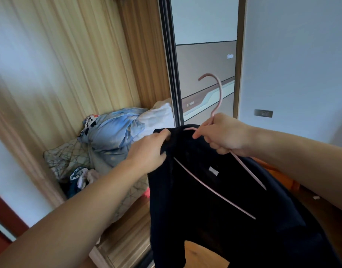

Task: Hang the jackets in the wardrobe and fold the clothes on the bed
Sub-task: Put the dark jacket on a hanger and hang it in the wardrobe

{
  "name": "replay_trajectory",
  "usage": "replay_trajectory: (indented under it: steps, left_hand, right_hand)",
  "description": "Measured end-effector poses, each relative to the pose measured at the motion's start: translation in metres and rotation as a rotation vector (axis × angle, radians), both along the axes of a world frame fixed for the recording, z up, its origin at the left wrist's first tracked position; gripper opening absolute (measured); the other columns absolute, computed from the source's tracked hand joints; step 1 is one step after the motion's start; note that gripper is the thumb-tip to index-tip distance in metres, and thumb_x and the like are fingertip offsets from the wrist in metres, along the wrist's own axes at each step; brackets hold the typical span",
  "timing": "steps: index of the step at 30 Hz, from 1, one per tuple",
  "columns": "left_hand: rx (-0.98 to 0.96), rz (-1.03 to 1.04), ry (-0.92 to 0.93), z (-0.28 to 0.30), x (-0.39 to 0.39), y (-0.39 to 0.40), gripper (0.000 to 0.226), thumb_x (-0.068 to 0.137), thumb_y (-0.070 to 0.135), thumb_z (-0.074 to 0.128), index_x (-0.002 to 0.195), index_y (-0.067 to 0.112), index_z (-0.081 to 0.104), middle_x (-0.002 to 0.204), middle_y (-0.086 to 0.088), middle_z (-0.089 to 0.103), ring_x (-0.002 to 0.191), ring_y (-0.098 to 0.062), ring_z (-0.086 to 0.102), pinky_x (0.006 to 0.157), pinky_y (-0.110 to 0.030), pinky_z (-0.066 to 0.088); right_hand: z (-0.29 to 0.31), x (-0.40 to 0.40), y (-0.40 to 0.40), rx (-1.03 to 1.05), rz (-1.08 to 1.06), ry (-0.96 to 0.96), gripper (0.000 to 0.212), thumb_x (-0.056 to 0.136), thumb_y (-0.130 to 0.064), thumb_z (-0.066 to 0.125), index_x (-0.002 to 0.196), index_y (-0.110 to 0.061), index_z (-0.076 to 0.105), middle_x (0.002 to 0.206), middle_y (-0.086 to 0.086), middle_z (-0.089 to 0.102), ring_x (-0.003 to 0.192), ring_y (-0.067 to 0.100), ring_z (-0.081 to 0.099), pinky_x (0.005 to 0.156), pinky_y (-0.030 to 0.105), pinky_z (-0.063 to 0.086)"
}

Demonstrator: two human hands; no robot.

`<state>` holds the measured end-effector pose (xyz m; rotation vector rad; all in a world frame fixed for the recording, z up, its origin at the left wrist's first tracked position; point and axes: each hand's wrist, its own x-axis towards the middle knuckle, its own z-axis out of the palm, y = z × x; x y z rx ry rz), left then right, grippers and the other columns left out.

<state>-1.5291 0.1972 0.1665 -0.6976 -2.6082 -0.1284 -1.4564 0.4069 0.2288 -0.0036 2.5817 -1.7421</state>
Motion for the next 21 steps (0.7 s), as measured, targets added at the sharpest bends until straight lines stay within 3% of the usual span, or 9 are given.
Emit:
replay_trajectory:
  steps: [4, 7, 9, 11, 12, 14, 17, 19, 21]
  left_hand:
    - [0.215, -0.307, 0.069, 0.025, 0.004, 0.026, 0.046, 0.083, 0.037, 0.062, 0.128, 0.033, 0.049, 0.126, 0.009, 0.057, 0.12, -0.016, 0.047, 0.094, -0.031, 0.039]
    - [0.082, -0.392, 0.043, 0.04, 0.003, 0.039, 0.023, 0.09, 0.022, 0.055, 0.109, 0.027, 0.067, 0.107, 0.009, 0.067, 0.104, -0.015, 0.058, 0.085, -0.032, 0.046]
    - [0.003, -0.332, -0.015, 0.049, -0.003, 0.039, 0.021, 0.095, 0.023, 0.052, 0.107, 0.027, 0.069, 0.102, 0.005, 0.069, 0.1, -0.019, 0.061, 0.081, -0.039, 0.049]
    - [-0.019, -0.318, 0.009, 0.056, -0.007, 0.041, 0.022, 0.097, 0.025, 0.052, 0.108, 0.027, 0.07, 0.099, -0.002, 0.069, 0.098, -0.022, 0.062, 0.079, -0.041, 0.05]
    - [-0.02, -0.331, 0.04, 0.06, -0.007, 0.044, 0.023, 0.097, 0.024, 0.051, 0.109, 0.026, 0.071, 0.097, -0.005, 0.069, 0.097, -0.024, 0.062, 0.078, -0.041, 0.049]
    - [-0.015, -0.358, 0.111, 0.068, -0.006, 0.05, 0.025, 0.096, 0.018, 0.052, 0.109, 0.022, 0.072, 0.094, -0.007, 0.071, 0.092, -0.029, 0.062, 0.077, -0.042, 0.049]
    - [-0.001, -0.333, 0.203, 0.079, -0.006, 0.05, 0.023, 0.095, 0.012, 0.055, 0.11, 0.015, 0.073, 0.096, -0.012, 0.073, 0.09, -0.036, 0.065, 0.076, -0.046, 0.05]
    - [0.005, -0.287, 0.224, 0.088, -0.01, 0.046, 0.023, 0.095, 0.012, 0.056, 0.112, 0.014, 0.072, 0.1, -0.013, 0.073, 0.092, -0.037, 0.065, 0.078, -0.047, 0.05]
    - [-0.005, -0.232, 0.222, 0.095, -0.016, 0.043, 0.024, 0.096, 0.015, 0.055, 0.113, 0.015, 0.071, 0.102, -0.012, 0.072, 0.095, -0.037, 0.064, 0.08, -0.045, 0.049]
  right_hand:
    - [-0.001, 0.003, -0.009, -0.067, 0.037, -0.047, 0.007, 0.091, -0.006, 0.054, 0.095, -0.001, 0.057, 0.055, 0.001, 0.038, 0.037, 0.009, 0.027, 0.035, 0.018, 0.02]
    - [0.003, 0.007, -0.008, -0.082, 0.05, -0.014, 0.003, 0.091, -0.007, 0.056, 0.092, -0.004, 0.056, 0.055, 0.001, 0.04, 0.038, 0.009, 0.029, 0.035, 0.018, 0.022]
    - [0.006, 0.011, -0.001, -0.058, 0.067, 0.008, 0.016, 0.092, -0.009, 0.056, 0.101, 0.003, 0.06, 0.055, 0.002, 0.042, 0.038, 0.009, 0.032, 0.035, 0.018, 0.023]
    - [0.01, 0.016, 0.009, -0.03, 0.105, 0.047, 0.014, 0.094, -0.013, 0.055, 0.092, -0.001, 0.061, 0.057, 0.002, 0.048, 0.04, 0.009, 0.039, 0.035, 0.02, 0.03]
    - [0.012, 0.019, 0.017, 0.011, 0.112, 0.097, 0.018, 0.094, -0.018, 0.056, 0.085, -0.004, 0.06, 0.06, 0.003, 0.056, 0.044, 0.01, 0.048, 0.038, 0.02, 0.038]
    - [0.011, 0.027, 0.042, 0.209, 0.06, 0.262, 0.026, 0.089, -0.041, 0.059, 0.089, -0.016, 0.066, 0.08, -0.006, 0.07, 0.067, 0.007, 0.065, 0.058, 0.023, 0.053]
    - [-0.007, 0.051, 0.089, 0.505, 0.016, 0.288, 0.061, 0.064, -0.083, 0.053, 0.096, -0.034, 0.069, 0.095, -0.016, 0.07, 0.088, 0.001, 0.065, 0.082, 0.028, 0.052]
    - [-0.032, 0.064, 0.111, 0.586, 0.069, 0.191, 0.076, 0.064, -0.089, 0.047, 0.1, -0.025, 0.067, 0.094, -0.006, 0.071, 0.088, 0.011, 0.067, 0.085, 0.037, 0.054]
    - [-0.053, 0.067, 0.116, 0.612, 0.055, 0.191, 0.065, 0.074, -0.081, 0.044, 0.089, -0.022, 0.066, 0.083, -0.01, 0.07, 0.077, 0.002, 0.064, 0.075, 0.023, 0.052]
